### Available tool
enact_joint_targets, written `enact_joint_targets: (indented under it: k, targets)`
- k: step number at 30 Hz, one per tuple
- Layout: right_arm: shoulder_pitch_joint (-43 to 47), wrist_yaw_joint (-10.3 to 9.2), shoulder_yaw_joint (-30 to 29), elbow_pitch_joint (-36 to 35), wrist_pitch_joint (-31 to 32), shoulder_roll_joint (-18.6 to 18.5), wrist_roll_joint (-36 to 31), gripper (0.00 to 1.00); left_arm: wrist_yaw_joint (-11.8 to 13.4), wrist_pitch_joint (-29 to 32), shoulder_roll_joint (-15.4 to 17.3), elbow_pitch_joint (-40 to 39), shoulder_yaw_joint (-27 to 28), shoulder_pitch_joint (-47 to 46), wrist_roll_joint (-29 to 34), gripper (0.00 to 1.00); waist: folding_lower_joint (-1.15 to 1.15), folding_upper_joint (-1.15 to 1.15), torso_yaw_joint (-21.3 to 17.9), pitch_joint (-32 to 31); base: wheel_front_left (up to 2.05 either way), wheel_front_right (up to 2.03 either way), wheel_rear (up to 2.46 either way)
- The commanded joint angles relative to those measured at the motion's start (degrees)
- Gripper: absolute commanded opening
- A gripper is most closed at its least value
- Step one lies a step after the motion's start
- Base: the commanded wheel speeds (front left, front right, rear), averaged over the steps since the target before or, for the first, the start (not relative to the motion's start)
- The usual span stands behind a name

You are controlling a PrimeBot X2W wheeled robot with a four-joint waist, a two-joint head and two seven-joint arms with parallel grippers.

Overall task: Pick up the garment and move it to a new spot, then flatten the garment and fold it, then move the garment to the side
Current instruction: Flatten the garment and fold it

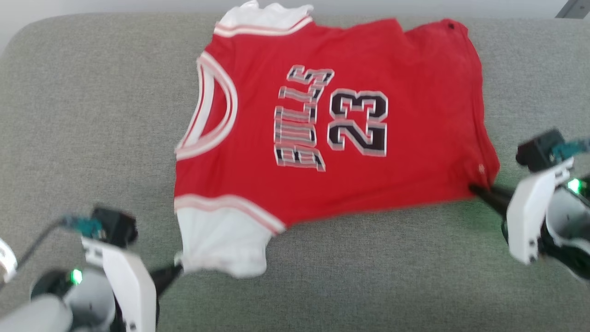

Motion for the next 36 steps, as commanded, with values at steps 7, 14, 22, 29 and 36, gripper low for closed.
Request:
enact_joint_targets:
  k: [7, 14, 22, 29, 36]
  targets:
    - [10.8, -0.14, -2.6, -7.6, 3.4, -3.7, 2.5, 0.00, 4.9, -2.0, 1.7, -6.4, -1.6, 8.6, -2.8, 0.00, 0.00, 0.00, -0.4, 0.4, 0.00, 0.00, 0.00]
    - [18.0, -0.12, -6.6, -11.7, 3.7, -3.2, 2.8, 0.00, 6.1, -2.1, 2.7, -8.8, -2.0, 10.1, -3.0, 0.00, 0.00, 0.00, -0.7, 1.1, 0.00, 0.00, 0.00]
    - [20.5, -0.12, -14.2, -15.4, 2.2, 0.2, -0.4, 0.00, 6.3, -3.3, 8.4, -10.6, 3.6, 4.8, -1.0, 0.00, 0.00, 0.00, -1.8, 1.2, 0.00, 0.00, 0.00]
    - [19.3, -0.13, -21.5, -19.1, 4.6, 4.2, -4.4, 0.00, 2.3, -2.2, 11.2, -9.3, 7.8, -3.9, 2.8, 0.00, 0.00, 0.00, -2.7, 2.0, 0.00, 0.00, 0.00]
    - [13.6, -0.13, -24.5, -19.6, 7.5, 8.3, -8.2, 0.00, -3.7, 0.7, 7.5, -1.9, 8.8, -14.3, 7.2, 0.00, 0.00, 0.00, -3.4, 4.1, 0.00, 0.00, 0.00]
